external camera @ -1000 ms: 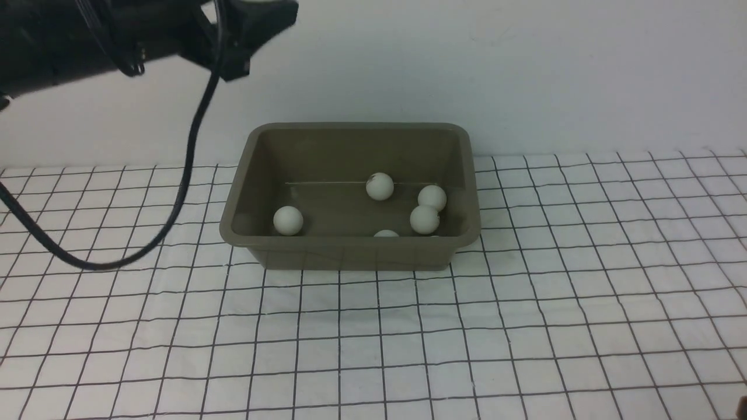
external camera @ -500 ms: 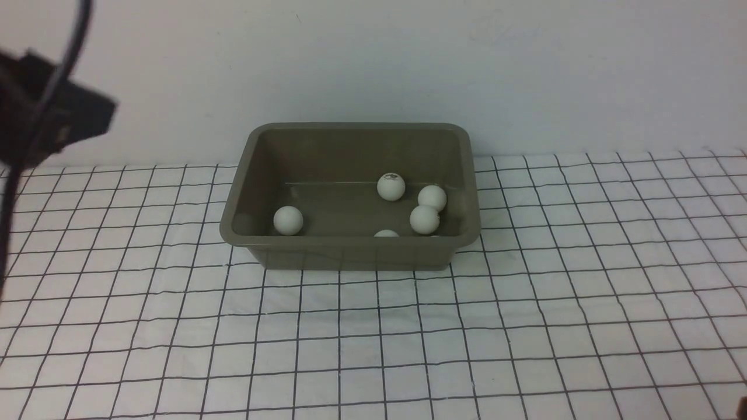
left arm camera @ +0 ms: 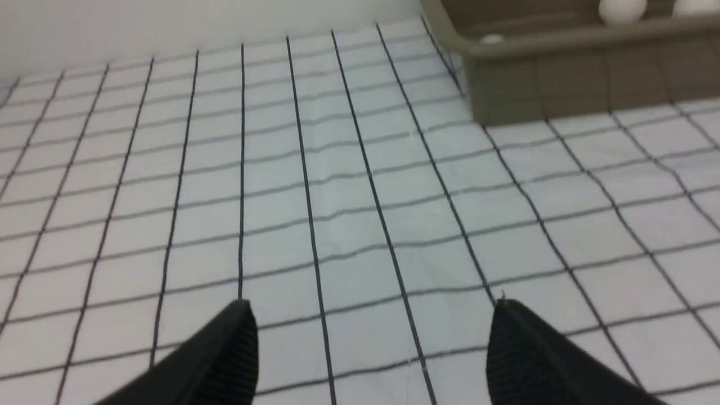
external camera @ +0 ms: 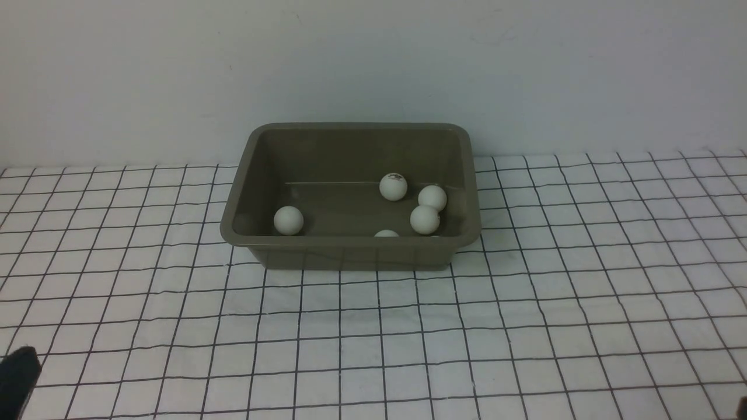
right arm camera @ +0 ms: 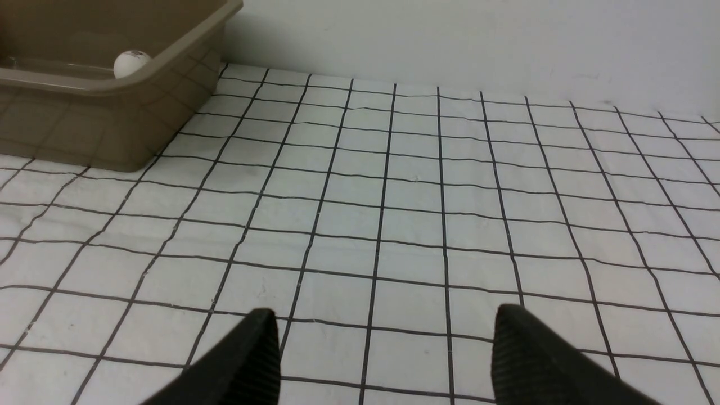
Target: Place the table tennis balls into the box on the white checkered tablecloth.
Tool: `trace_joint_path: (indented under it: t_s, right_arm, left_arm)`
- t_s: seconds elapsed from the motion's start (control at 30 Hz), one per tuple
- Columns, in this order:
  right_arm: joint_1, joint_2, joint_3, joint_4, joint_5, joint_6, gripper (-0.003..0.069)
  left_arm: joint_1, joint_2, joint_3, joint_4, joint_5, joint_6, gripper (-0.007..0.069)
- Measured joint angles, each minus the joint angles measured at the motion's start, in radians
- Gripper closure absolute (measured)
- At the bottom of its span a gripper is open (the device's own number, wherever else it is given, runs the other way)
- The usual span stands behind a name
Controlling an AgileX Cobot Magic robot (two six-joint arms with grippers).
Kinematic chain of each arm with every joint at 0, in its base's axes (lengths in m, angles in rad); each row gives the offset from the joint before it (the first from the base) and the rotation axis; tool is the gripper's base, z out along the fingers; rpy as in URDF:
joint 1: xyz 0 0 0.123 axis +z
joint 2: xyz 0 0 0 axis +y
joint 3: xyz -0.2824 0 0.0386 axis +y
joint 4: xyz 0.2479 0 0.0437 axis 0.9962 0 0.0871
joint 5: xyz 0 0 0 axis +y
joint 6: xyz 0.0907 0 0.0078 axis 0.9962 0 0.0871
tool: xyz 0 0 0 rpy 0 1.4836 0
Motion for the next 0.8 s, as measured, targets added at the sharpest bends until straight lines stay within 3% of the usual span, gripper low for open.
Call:
trace_joint_path:
  t_s: [0.8]
  right_arm:
    - [0.0, 0.0, 0.0, 0.0, 0.0, 0.0, 0.0197]
  left_arm:
    - [-0.002, -0.131, 0.044, -0.009, 0.003, 0.05, 0.0132]
